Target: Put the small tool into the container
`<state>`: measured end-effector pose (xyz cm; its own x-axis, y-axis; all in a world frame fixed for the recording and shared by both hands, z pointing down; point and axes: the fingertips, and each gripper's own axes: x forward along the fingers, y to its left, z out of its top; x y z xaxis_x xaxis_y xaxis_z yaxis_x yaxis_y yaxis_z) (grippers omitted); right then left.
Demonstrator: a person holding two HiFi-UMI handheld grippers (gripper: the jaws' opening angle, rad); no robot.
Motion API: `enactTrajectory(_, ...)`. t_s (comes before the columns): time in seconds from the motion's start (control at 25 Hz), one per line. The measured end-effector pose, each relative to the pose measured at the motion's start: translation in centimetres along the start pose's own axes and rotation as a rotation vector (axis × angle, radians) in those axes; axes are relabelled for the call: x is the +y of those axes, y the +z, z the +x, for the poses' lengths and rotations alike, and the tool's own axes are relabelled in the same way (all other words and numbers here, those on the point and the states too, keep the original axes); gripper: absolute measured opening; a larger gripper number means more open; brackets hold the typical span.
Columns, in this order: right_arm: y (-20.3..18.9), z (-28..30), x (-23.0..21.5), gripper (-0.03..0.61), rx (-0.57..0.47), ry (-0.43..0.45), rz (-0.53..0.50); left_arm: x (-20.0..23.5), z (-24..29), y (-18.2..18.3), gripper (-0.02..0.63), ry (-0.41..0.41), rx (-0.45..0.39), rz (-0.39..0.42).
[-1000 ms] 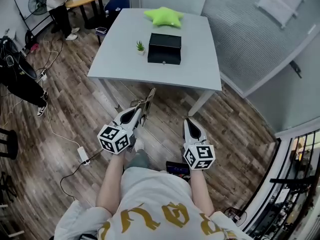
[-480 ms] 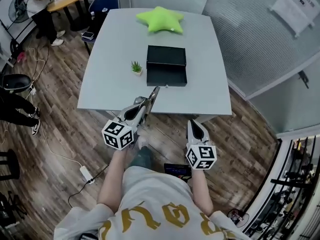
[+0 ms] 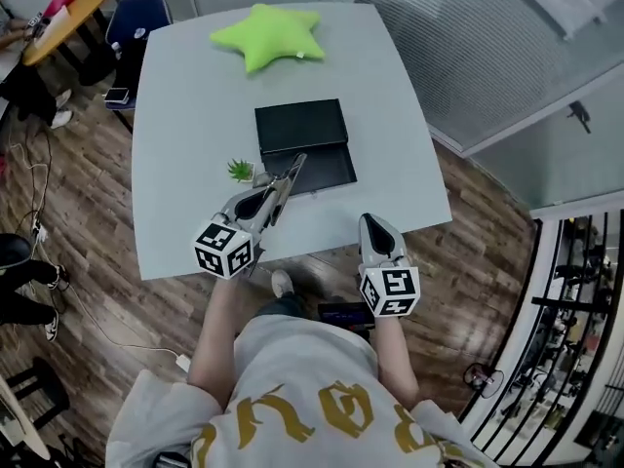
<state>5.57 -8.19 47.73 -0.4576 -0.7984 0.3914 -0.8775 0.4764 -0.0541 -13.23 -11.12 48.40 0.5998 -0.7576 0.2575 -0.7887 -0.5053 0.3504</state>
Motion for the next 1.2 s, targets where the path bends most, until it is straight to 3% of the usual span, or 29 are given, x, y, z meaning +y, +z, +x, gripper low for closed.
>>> enactTrajectory(0.28,0.4,1.5,-1.8,0.023,-0.007,-0.072,0.049,0.9,4.0,1.1,0.008,-0.086,0.048,0.047)
enactTrajectory(1.04,-0.2,5.9,-4.0,0.023,0.013,-0.038,0.095,2.0,9.0,-1.5,0.008,-0.146,0.191,0.082)
enactTrajectory(1.2,-0.4,6.9,-4.8,0.023,0.027,-0.036,0.095,2.3,10.4,-2.4,0.008,-0.160,0.247,0.121)
